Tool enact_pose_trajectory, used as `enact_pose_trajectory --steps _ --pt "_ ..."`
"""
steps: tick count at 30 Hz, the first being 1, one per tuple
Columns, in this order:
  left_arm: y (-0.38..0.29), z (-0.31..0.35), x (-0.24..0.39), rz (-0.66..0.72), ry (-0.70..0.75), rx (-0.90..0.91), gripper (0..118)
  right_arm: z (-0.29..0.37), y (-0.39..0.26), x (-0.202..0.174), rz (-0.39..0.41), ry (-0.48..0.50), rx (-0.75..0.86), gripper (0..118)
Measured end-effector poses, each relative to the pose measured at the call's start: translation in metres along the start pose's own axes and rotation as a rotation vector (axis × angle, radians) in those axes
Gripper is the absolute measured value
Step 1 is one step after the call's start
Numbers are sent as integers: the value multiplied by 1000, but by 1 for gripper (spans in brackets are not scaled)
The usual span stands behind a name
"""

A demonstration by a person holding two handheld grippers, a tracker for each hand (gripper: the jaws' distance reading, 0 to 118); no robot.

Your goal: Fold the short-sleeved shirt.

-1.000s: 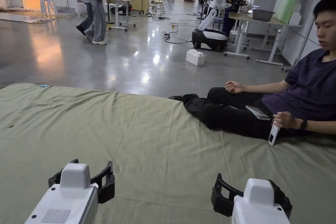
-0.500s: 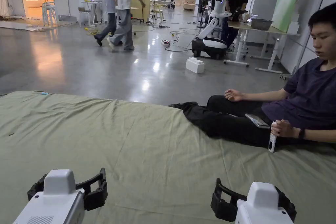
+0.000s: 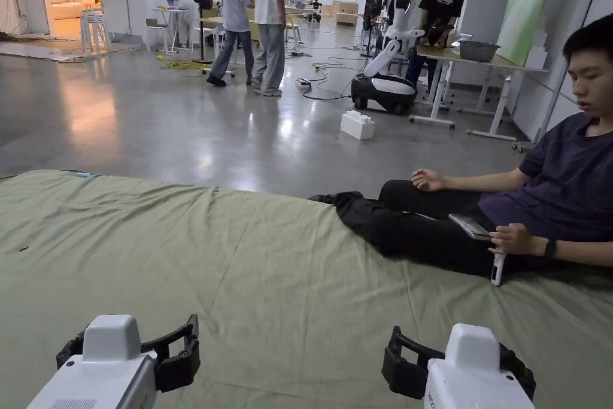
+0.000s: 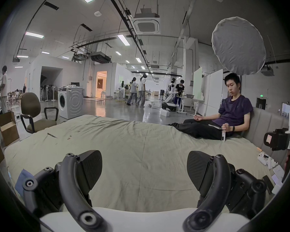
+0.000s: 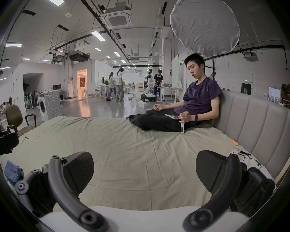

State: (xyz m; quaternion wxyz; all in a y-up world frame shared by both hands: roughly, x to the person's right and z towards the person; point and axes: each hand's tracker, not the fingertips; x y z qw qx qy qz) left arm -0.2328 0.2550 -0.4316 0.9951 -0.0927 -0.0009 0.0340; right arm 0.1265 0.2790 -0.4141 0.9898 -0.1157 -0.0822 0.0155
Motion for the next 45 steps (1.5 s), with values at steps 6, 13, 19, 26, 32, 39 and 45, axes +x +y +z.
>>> enact_pose_trajectory --steps 6,13,19,26,32,39,45 --pt "3 -3 -4 22 31 1 106 -3 1 -3 -59 -2 -62 118" --pt "1 -3 -2 -64 35 35 106 -6 0 -11 -57 -56 -100 118" --pt "1 -5 -2 -52 5 3 106 -8 0 -10 -111 -28 -145 118" --pt "-1 -4 -2 -56 -6 -8 106 -9 -3 -11 -84 -53 -165 118" --pt "-2 -5 -4 -42 5 -16 106 -9 -4 -12 -75 -57 -162 118" --pt "-1 -5 -6 -37 2 -14 106 -8 -3 -9 -73 -51 -159 118" --pt "-2 -5 -6 -36 10 -19 106 -8 -1 -2 -95 -45 -165 118"
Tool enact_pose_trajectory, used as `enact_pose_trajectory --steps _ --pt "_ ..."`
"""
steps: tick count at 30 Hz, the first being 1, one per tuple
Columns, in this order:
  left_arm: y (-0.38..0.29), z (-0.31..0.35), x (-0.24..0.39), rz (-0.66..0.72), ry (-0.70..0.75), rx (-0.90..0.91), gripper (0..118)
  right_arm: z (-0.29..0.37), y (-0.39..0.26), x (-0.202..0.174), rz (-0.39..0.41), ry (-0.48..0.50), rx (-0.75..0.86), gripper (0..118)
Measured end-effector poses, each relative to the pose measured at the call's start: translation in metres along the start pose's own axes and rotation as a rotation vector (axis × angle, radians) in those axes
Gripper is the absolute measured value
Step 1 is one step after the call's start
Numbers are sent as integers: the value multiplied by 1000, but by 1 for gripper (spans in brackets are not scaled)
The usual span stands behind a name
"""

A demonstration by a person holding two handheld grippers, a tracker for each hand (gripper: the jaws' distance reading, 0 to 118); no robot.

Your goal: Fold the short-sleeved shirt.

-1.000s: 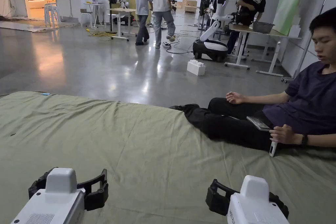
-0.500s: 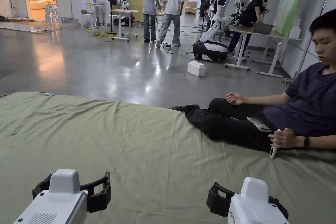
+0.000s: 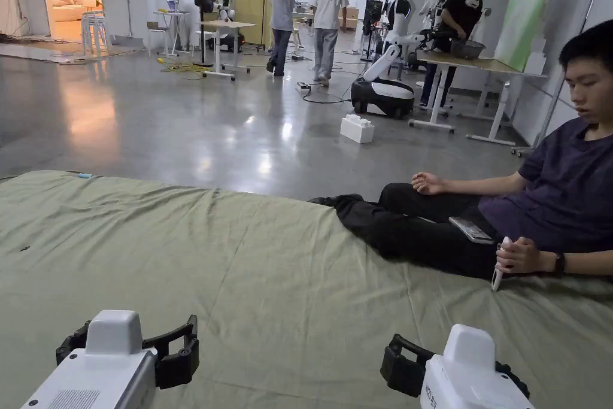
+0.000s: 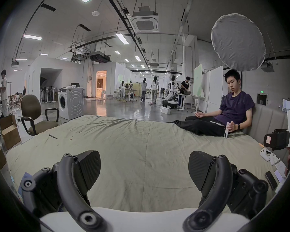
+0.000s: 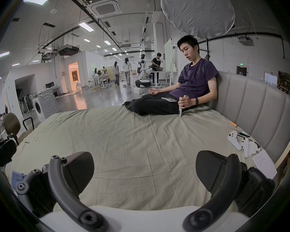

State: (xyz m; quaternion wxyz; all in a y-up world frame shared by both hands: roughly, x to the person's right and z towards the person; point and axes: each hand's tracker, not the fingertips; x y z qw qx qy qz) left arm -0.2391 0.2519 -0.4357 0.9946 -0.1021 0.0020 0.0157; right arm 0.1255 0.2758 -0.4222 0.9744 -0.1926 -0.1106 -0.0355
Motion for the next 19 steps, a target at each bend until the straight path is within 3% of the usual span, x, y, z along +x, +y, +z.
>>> enact_pose_trajectory --steps 9,14,17,19 --pt "-1 0 1 9 6 6 106 -1 -1 4 -20 -12 -4 118" --pt "0 0 3 -8 27 8 106 0 -4 14 -74 94 56 118" --pt "-1 0 3 -8 25 21 106 1 -8 16 -16 89 130 118" --pt "-2 1 4 -21 22 46 106 1 -9 11 45 12 140 118"
